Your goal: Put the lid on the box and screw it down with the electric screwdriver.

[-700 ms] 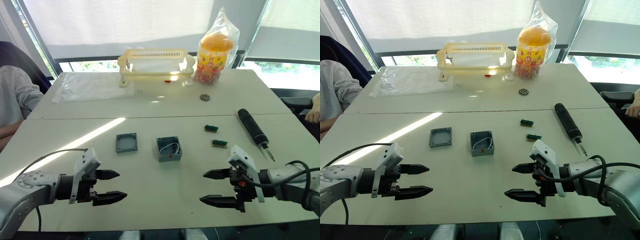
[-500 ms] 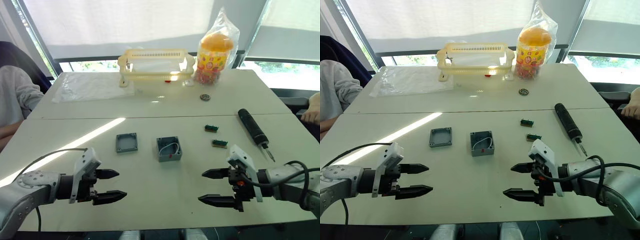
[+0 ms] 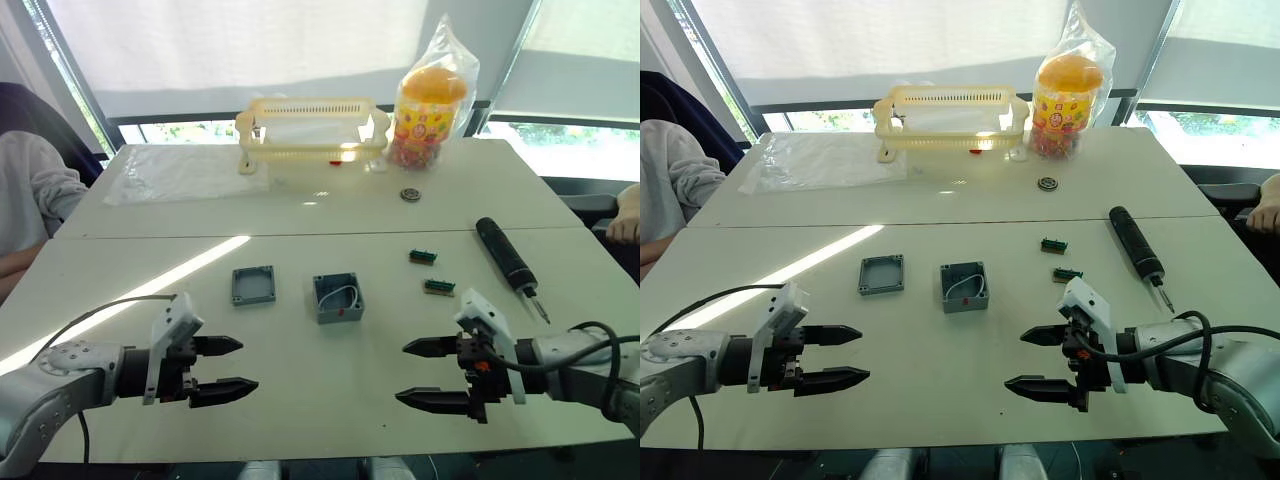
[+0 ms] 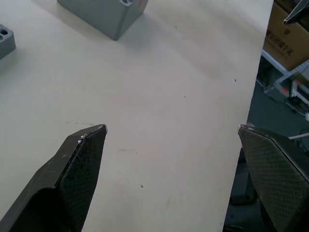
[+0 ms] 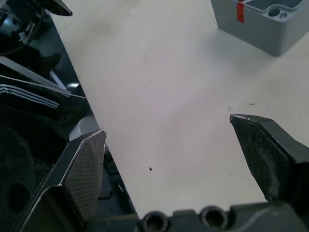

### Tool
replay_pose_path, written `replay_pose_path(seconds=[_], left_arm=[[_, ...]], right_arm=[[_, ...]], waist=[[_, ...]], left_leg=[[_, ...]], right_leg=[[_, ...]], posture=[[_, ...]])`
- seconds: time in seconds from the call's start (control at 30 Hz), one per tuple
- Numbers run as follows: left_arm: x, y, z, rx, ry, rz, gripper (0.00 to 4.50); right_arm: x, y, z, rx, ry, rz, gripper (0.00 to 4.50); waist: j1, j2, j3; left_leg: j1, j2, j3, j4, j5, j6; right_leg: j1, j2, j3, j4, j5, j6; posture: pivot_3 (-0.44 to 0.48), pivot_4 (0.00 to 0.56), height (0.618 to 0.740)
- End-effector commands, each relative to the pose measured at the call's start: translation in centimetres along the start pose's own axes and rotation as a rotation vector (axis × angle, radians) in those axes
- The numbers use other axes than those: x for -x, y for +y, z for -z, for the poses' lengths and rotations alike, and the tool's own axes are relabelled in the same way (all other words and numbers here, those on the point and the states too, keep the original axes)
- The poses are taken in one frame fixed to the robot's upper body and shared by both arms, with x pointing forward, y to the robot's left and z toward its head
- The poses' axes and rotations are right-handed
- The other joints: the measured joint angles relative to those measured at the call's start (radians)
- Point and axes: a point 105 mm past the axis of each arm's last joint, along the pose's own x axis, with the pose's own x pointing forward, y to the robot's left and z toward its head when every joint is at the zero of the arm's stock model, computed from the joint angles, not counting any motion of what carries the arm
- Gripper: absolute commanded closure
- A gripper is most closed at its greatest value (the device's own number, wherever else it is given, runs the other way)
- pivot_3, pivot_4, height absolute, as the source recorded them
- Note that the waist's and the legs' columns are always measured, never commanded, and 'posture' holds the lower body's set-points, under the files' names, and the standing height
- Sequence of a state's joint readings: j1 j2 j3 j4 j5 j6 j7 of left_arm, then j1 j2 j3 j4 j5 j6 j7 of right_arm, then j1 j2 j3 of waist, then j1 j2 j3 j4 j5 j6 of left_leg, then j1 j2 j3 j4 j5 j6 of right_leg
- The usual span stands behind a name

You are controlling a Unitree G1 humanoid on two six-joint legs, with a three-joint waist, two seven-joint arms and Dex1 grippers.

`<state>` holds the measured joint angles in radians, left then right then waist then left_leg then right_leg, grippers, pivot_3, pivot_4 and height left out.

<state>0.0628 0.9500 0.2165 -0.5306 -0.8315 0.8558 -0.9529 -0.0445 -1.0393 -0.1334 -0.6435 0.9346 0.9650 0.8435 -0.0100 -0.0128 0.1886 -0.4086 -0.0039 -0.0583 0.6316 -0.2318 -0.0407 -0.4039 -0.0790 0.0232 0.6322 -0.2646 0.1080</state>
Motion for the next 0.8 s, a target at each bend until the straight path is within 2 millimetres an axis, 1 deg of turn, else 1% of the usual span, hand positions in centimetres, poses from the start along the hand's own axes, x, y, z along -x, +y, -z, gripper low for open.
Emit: replay_pose_path(seconds=[0.03, 0.07, 0.13, 0.2, 0.23, 0.3, 0.33, 0.4, 0.5, 0.53, 0.6, 0.63, 0.7, 0.73, 0.8], left_arm=[[0.4, 1.3, -0.6, -0.067, 0.013, -0.083, 0.05], [0.7, 1.9, -0.4, -0.068, 0.039, -0.121, 0.05], [1.3, 3.2, -0.8, -0.103, 0.053, -0.184, 0.05], [1.9, 3.7, -1.1, -0.117, 0.066, -0.195, 0.05], [2.1, 4.0, -1.1, -0.12, 0.101, -0.191, 0.05], [2.7, 4.5, -0.7, -0.151, 0.24, -0.166, 0.05], [3.0, 4.7, -0.9, -0.169, 0.266, -0.155, 0.05], [3.4, 4.9, -2.0, -0.241, 0.303, -0.125, 0.05], [3.2, 5.4, -4.3, -0.345, 0.322, -0.09, 0.05], [2.8, 5.6, -5.8, -0.401, 0.327, -0.074, 0.05], [2.1, 5.8, -7.7, -0.464, 0.34, -0.056, 0.05], [1.3, 5.9, -9.0, -0.494, 0.318, -0.041, 0.05], [-1.2, 5.7, -11.4, -0.521, 0.278, 0.022, 0.05], [-2.4, 5.5, -12.2, -0.538, 0.27, 0.052, 0.05], [-4.8, 5.6, -12.5, -0.581, 0.306, 0.083, 0.05]], right_arm=[[0.2, -0.6, -0.8, 0.047, 0.0, 0.046, 0.0], [0.3, -0.9, -0.8, 0.048, 0.006, 0.06, 0.0], [0.4, -1.3, -1.1, 0.052, 0.014, 0.093, 0.0], [0.7, -1.6, -1.2, 0.056, 0.024, 0.114, 0.0], [0.8, -1.8, -1.2, 0.056, 0.03, 0.123, 0.0], [1.4, -2.0, -1.4, 0.054, 0.031, 0.134, 0.0], [1.5, -2.1, -1.5, 0.054, 0.03, 0.139, 0.0], [2.0, -2.2, -1.8, 0.054, 0.023, 0.143, 0.0], [2.2, -2.0, -1.9, 0.058, 0.027, 0.143, 0.0], [2.2, -1.7, -2.2, 0.067, 0.021, 0.136, 0.0], [1.9, -1.4, -2.8, 0.08, 0.01, 0.126, 0.0], [1.7, -1.1, -3.2, 0.095, -0.002, 0.117, 0.0], [0.8, -0.6, -4.1, 0.13, -0.04, 0.109, 0.0], [0.5, -0.6, -4.4, 0.14, -0.053, 0.114, 0.0], [0.0, -0.7, -4.5, 0.142, -0.066, 0.135, 0.0]], waist=[[0.0, 0.0, 0.0], [0.0, 0.0, 0.0], [0.0, 0.0, 0.0], [0.0, 0.0, 0.0], [0.0, 0.0, 0.0], [0.001, 0.0, 0.0], [0.0, 0.0, 0.0], [0.0, 0.0, 0.0], [0.001, 0.0, 0.0], [0.002, 0.0, 0.0], [0.003, 0.0, 0.0], [0.002, 0.0, 0.0], [0.002, -0.001, 0.0], [0.001, -0.001, 0.0], [0.0, -0.002, 0.0]], left_leg=[[0.0, 0.0, 0.0, 0.0, 0.0, 0.0], [0.0, 0.0, 0.0, 0.0, 0.0, 0.0], [0.0, 0.0, 0.0, 0.0, 0.0, 0.0], [0.0, 0.0, 0.0, 0.0, 0.0, 0.0], [0.0, 0.0, 0.0, 0.0, 0.0, 0.0], [0.0, 0.0, 0.0, 0.0, 0.0, 0.0], [0.0, 0.0, 0.0, 0.0, 0.0, 0.0], [0.0, 0.0, 0.001, 0.0, 0.0, 0.0], [-0.001, 0.0, 0.001, 0.0, 0.0, 0.0], [-0.001, 0.0, 0.001, 0.0, 0.0, 0.0], [-0.002, 0.0, 0.0, 0.001, 0.0, 0.0], [-0.001, -0.001, 0.0, 0.001, 0.0, 0.0], [-0.001, -0.001, 0.0, 0.002, 0.0, 0.0], [-0.001, -0.001, 0.0, 0.002, 0.0, 0.0], [-0.001, -0.001, -0.001, 0.002, 0.0, 0.0]], right_leg=[[0.0, 0.0, 0.0, 0.0, 0.0, 0.0], [0.0, 0.0, 0.0, 0.0, 0.0, 0.0], [0.0, 0.0, 0.0, 0.0, 0.0, 0.0], [0.0, 0.0, 0.0, 0.0, 0.0, 0.0], [0.0, 0.0, 0.0, 0.0, 0.0, 0.0], [0.0, 0.0, 0.0, 0.0, 0.0, 0.0], [-0.001, 0.001, 0.0, 0.0, 0.0, 0.0], [0.0, 0.0, 0.0, 0.0, 0.0, 0.0], [-0.001, 0.0, 0.0, 0.0, 0.0, 0.0], [-0.001, 0.0, 0.0, 0.0, 0.0, 0.0], [-0.001, 0.001, 0.0, 0.0, 0.0, 0.0], [0.0, 0.001, 0.0, 0.0, 0.001, 0.001], [0.001, 0.001, -0.001, 0.001, 0.002, 0.003], [0.001, 0.001, -0.001, 0.001, 0.002, 0.003], [0.001, 0.001, -0.001, 0.001, 0.002, 0.005]], posture=[[0.0, 0.15, 0.74], [0.0, 0.15, 0.74], [0.0, 0.15, 0.74], [0.0, 0.15, 0.74], [0.0, 0.15, 0.74], [0.0, 0.15, 0.74], [0.0, 0.15, 0.74], [0.0, 0.15, 0.74], [0.0, 0.15, 0.74], [0.0, 0.15, 0.74], [0.0, 0.15, 0.74], [0.0, 0.15, 0.74], [0.0, 0.15, 0.74], [0.0, 0.15, 0.74], [0.0, 0.15, 0.74]])
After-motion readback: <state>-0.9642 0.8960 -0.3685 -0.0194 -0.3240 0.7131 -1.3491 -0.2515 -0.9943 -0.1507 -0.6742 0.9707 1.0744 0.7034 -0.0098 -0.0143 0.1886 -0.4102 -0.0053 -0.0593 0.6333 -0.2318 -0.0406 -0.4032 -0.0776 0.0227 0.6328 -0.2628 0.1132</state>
